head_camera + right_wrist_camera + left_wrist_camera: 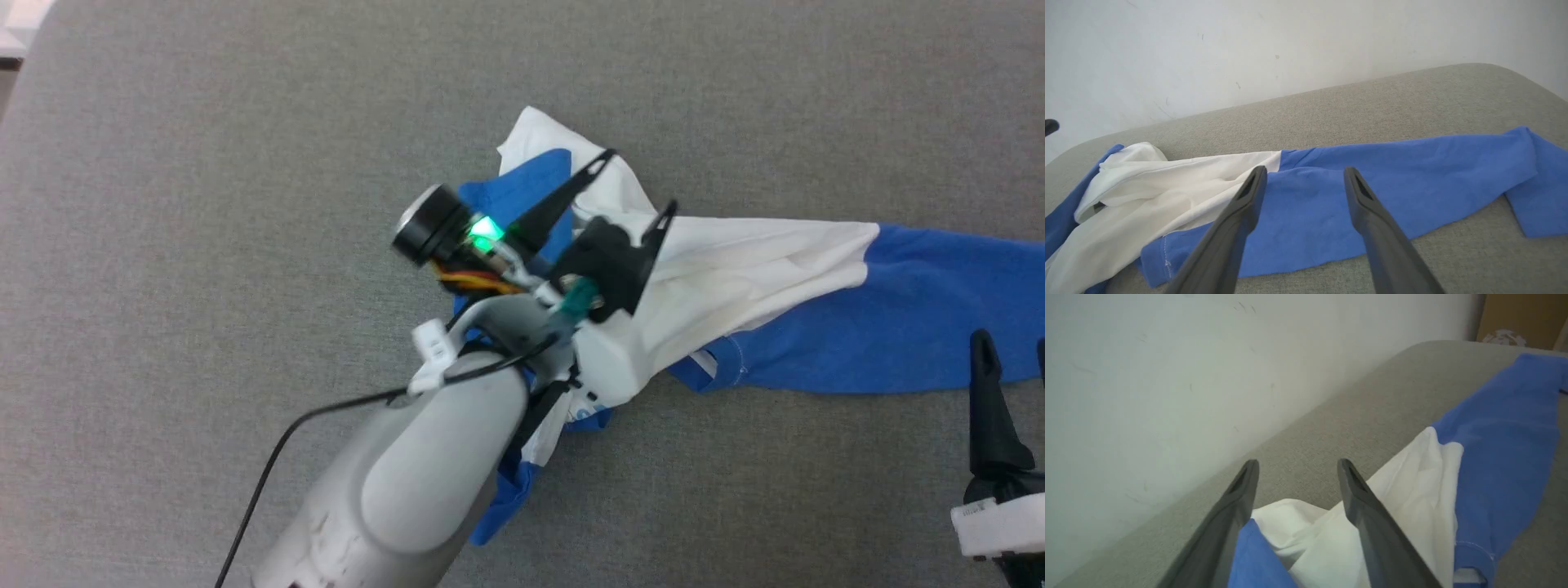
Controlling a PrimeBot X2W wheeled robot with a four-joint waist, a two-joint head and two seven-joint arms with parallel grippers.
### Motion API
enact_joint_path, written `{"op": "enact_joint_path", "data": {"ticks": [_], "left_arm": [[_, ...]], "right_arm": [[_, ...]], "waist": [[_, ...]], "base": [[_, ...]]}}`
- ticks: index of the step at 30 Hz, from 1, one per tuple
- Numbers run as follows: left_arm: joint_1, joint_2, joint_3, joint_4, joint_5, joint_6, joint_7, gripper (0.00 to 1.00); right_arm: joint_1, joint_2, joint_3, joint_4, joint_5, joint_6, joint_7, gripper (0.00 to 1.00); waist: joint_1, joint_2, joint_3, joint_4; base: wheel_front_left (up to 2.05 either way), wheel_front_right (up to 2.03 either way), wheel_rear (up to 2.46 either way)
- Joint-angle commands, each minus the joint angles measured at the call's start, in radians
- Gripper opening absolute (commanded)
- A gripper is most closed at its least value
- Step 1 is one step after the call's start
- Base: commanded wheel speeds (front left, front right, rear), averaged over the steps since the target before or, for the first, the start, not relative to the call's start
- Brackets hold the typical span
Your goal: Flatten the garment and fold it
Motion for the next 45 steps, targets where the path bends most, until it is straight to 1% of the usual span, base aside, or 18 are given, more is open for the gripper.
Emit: {"op": "enact_joint_path", "data": {"ticks": [1, 6, 10, 13, 14, 15, 20, 23, 25, 28, 30, 34, 36, 40, 42, 45], "left_arm": [[-0.038, -0.005, -0.020, 0.033, 0.001, -0.014, 0.021, 1.00], [-0.163, -0.014, -0.119, 0.181, -0.012, -0.064, 0.150, 1.00], [-0.226, -0.015, -0.164, 0.259, -0.005, -0.071, 0.218, 1.00], [-0.253, -0.015, -0.182, 0.310, 0.005, -0.070, 0.228, 1.00], [-0.259, -0.015, -0.185, 0.323, 0.007, -0.069, 0.222, 0.39], [-0.266, -0.015, -0.191, 0.335, 0.012, -0.069, 0.212, 0.00], [-0.306, -0.012, -0.193, 0.363, -0.007, -0.085, 0.187, 0.00], [-0.355, 0.001, -0.172, 0.349, -0.051, -0.101, 0.192, 0.00], [-0.404, 0.023, -0.153, 0.328, -0.086, -0.110, 0.207, 0.00], [-0.499, 0.078, -0.136, 0.284, -0.125, -0.118, 0.239, 0.00], [-0.564, 0.120, -0.141, 0.260, -0.146, -0.120, 0.262, 0.00], [-0.693, 0.206, -0.208, 0.234, -0.195, -0.121, 0.286, 0.00], [-0.756, 0.244, -0.255, 0.238, -0.205, -0.121, 0.273, 0.00], [-0.898, 0.320, -0.398, 0.266, -0.149, -0.121, 0.170, 0.00], [-0.939, 0.341, -0.437, 0.311, -0.134, -0.121, 0.124, 0.00], [-0.937, 0.341, -0.434, 0.392, -0.153, -0.120, 0.103, 0.00]], "right_arm": [[-0.018, 0.003, 0.005, -0.011, 0.003, -0.001, 0.005, 1.00], [-0.038, 0.003, 0.013, -0.031, 0.003, -0.001, 0.020, 1.00], [-0.049, 0.003, 0.013, -0.036, 0.004, -0.001, 0.024, 1.00], [-0.056, 0.003, 0.017, -0.033, 0.007, -0.001, 0.023, 1.00], [-0.058, 0.003, 0.020, -0.031, 0.008, -0.001, 0.022, 1.00], [-0.060, 0.003, 0.022, -0.029, 0.010, -0.001, 0.021, 1.00], [-0.062, 0.003, 0.024, -0.019, 0.015, -0.001, 0.018, 1.00], [-0.070, 0.003, 0.026, -0.014, 0.016, -0.001, 0.016, 1.00], [-0.077, 0.003, 0.034, -0.010, 0.020, -0.001, 0.014, 1.00], [-0.084, 0.003, 0.043, 0.002, 0.032, -0.001, 0.006, 1.00], [-0.088, 0.003, 0.049, 0.013, 0.041, -0.001, 0.000, 1.00], [-0.105, 0.003, 0.069, 0.043, 0.055, -0.001, -0.018, 1.00], [-0.120, 0.003, 0.081, 0.060, 0.063, -0.001, -0.030, 1.00], [-0.157, 0.003, 0.106, 0.096, 0.074, -0.001, -0.051, 1.00], [-0.177, 0.002, 0.116, 0.117, 0.078, -0.001, -0.063, 1.00], [-0.201, -0.006, 0.129, 0.148, 0.089, -0.001, -0.083, 1.00]], "waist": [[-0.0002, 0.0000, 0.042, -0.007], [-0.0002, 0.0000, 0.097, -0.024], [-0.0002, 0.0000, 0.125, -0.038], [-0.0002, 0.0000, 0.134, -0.049], [-0.0002, 0.0000, 0.135, -0.052], [-0.0002, 0.0000, 0.136, -0.056], [-0.0002, 0.0000, 0.127, -0.069], [-0.0002, 0.0000, 0.120, -0.083], [-0.0002, 0.0000, 0.119, -0.098], [-0.0002, 0.0000, 0.131, -0.127], [-0.0002, 0.0000, 0.148, -0.149], [-0.0002, 0.0000, 0.200, -0.203], [-0.0002, 0.0000, 0.229, -0.231], [-0.0002, 0.0000, 0.294, -0.283], [-0.0002, 0.0000, 0.323, -0.301], [-0.0002, 0.0000, 0.351, -0.315]], "base": [[0.00, 0.00, 0.00], [0.00, 0.00, 0.00], [0.00, 0.00, 0.00], [0.00, 0.00, 0.00], [0.00, 0.00, 0.00], [0.00, 0.00, 0.00], [0.00, 0.00, 0.00], [0.00, 0.00, 0.00], [0.00, 0.00, 0.00], [0.00, 0.00, 0.00], [0.00, 0.00, 0.00], [0.00, 0.00, 0.00], [0.00, 0.00, 0.00], [0.00, 0.00, 0.00], [0.00, 0.00, 0.00], [0.00, 0.00, 0.00]]}}
